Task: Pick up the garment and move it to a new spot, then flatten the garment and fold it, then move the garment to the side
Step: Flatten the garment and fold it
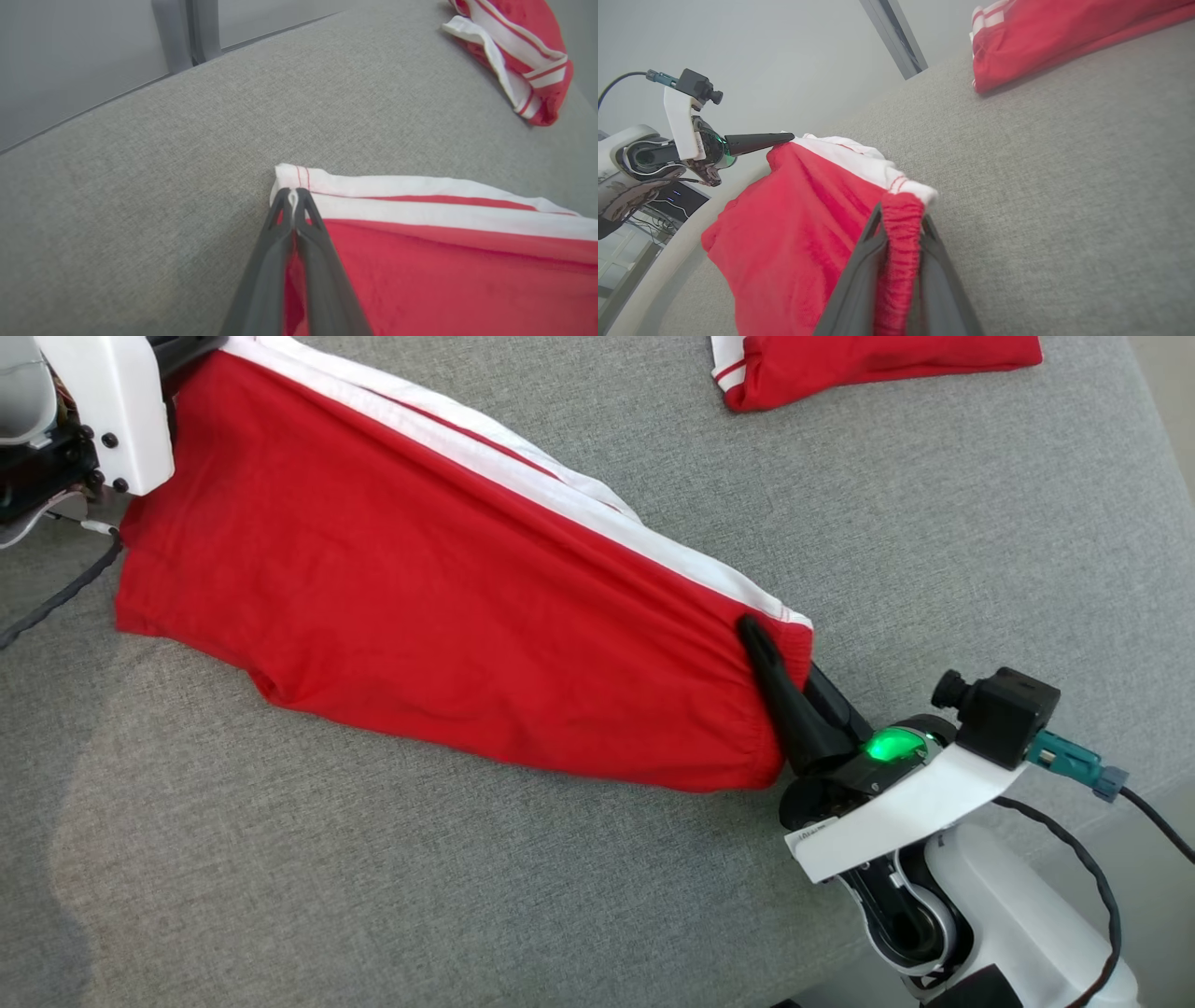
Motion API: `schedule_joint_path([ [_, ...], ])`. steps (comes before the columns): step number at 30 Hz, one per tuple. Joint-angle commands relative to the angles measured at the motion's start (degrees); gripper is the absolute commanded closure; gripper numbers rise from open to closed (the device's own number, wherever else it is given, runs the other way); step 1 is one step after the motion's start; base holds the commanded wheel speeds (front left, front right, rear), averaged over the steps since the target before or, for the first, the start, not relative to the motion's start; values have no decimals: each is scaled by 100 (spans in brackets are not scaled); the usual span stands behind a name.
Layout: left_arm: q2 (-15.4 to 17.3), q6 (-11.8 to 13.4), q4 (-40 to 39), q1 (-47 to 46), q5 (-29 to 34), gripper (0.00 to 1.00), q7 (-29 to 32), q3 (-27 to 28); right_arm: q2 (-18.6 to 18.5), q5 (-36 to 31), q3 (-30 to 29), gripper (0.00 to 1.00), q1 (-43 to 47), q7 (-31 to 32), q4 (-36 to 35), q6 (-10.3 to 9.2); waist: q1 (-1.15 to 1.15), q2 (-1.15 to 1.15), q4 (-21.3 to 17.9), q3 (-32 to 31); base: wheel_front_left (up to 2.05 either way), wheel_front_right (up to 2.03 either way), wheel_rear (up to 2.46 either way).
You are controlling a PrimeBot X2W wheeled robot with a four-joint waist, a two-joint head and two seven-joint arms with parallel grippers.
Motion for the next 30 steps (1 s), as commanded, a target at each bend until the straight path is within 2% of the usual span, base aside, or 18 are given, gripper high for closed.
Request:
schedule_joint_path([
  [1,-35,-34,114,-145,-6,100,-28,-24,-7,14,51,76,-95,-34,66,4,0,0,2,16,0,0,0],
  [3,-95,-36,194,-170,-52,100,-42,-39,-15,37,119,71,-150,-34,112,4,0,0,5,28,0,0,0],
  [4,-127,-39,224,-170,-78,82,-45,-53,-22,46,149,68,-169,-34,123,4,0,0,8,34,0,0,0],
  [5,-152,-42,252,-170,-90,54,-40,-68,-26,50,158,64,-184,-34,139,4,0,0,12,39,0,0,0],
  [6,-168,-44,273,-186,-113,33,-32,-86,-27,57,164,60,-202,-34,161,4,0,0,17,42,0,0,0],
  [7,-174,-43,278,-204,-129,0,-28,-98,-25,60,169,56,-221,-34,174,4,0,0,22,43,0,0,0],
  [8,-179,-45,260,-216,-153,0,-30,-111,-24,56,172,47,-237,-34,186,4,0,0,27,41,0,0,0],
  [9,-177,-46,241,-224,-189,0,-34,-131,-25,57,173,5,-250,-34,205,4,0,0,32,36,0,0,0],
  [10,-168,-47,222,-226,-215,0,-41,-147,-21,64,165,0,-257,-34,228,4,0,0,38,29,0,0,0],
  [19,10,-49,62,-98,-446,0,-30,-270,-7,118,107,0,-245,-34,362,3,0,0,54,-155,0,0,0],
  [30,464,-50,-79,176,-937,0,624,-469,-63,374,-232,0,-3,-34,221,4,0,0,-63,-548,0,0,0],
])
